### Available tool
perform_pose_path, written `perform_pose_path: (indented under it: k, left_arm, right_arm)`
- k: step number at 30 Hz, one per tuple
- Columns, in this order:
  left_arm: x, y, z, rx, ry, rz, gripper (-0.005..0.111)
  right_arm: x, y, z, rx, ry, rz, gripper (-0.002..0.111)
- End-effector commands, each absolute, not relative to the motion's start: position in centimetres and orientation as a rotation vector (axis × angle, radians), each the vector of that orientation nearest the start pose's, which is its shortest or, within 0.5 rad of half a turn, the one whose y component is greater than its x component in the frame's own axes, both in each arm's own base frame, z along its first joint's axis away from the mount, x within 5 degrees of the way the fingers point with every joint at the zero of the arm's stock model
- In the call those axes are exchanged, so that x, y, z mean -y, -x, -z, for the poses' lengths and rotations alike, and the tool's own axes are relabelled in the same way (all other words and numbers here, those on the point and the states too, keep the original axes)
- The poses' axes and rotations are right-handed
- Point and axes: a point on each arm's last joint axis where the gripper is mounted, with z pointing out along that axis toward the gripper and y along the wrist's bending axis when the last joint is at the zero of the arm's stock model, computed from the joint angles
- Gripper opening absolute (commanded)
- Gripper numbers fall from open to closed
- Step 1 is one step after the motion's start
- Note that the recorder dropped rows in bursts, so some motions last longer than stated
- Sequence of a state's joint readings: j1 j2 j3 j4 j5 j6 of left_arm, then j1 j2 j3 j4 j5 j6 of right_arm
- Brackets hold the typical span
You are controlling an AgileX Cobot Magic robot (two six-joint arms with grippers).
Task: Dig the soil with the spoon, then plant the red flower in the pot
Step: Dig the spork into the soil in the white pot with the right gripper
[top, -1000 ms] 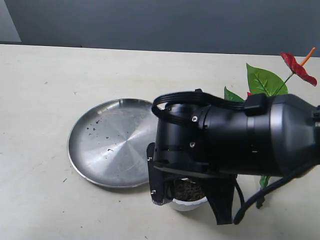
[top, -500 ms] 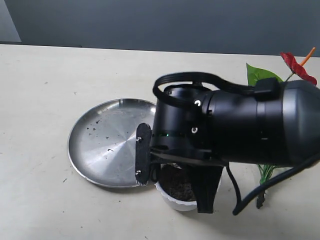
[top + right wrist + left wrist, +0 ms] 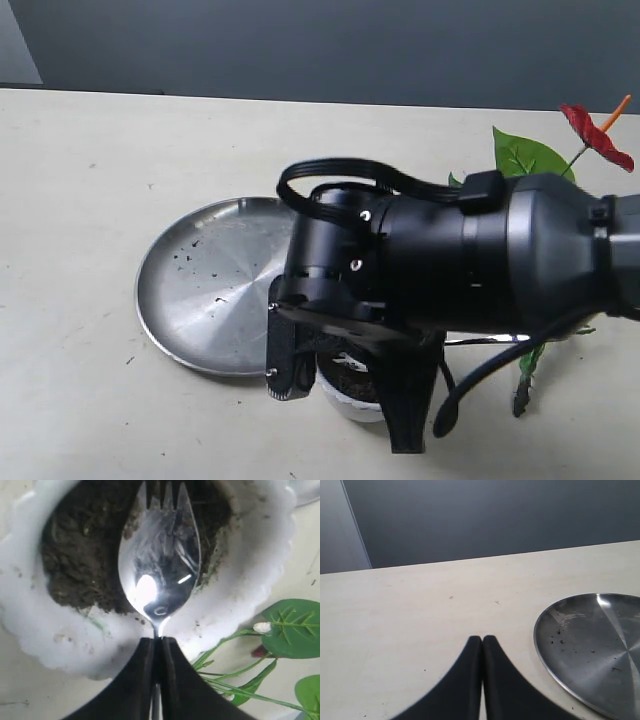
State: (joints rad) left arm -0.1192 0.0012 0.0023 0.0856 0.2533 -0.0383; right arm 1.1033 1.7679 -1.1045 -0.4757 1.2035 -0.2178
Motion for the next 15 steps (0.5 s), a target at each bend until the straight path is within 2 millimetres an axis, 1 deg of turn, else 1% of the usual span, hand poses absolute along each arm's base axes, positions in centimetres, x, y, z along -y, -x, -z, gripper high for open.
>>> perform_pose_path:
  k: [1, 2, 6, 7, 9, 11, 15]
  left_arm:
    - [0.5, -5.5, -19.2, -1.718, -0.126, 0.046, 0.001]
    - [0.5, -5.5, -19.2, -1.718, -0.126, 0.046, 0.001]
    - [0.5, -5.5, -19.2, -1.718, -0.126, 0.046, 0.001]
    - [0.5, -5.5, -19.2, -1.718, -0.126, 0.046, 0.001]
    - [0.5, -5.5, -19.2, -1.718, -0.126, 0.046, 0.001]
    - [0.5, -5.5, -19.2, -1.718, -0.126, 0.046, 0.001]
    - [0.5, -5.5, -19.2, -1.718, -0.126, 0.046, 0.001]
  right_arm:
    - [-25.2, -17.1, -19.5, -2.225, 2.084, 0.756, -0.001]
    - [-25.2, -17.1, -19.5, -2.227, 2.084, 0.753, -0.001]
    - [-26.2, -16.9, -19.1, -2.218, 2.055, 0.578, -0.001]
    - [-26.2, -16.9, -19.1, -2.220, 2.057, 0.573, -0.001]
    - [-25.8, -16.8, -19.1, -2.246, 2.069, 0.619, -0.001]
    - [-25.2, -16.8, -19.4, -2.268, 2.079, 0.703, -0.001]
    - [-25.0, -17.0, -20.4, -2.234, 2.037, 0.729, -0.001]
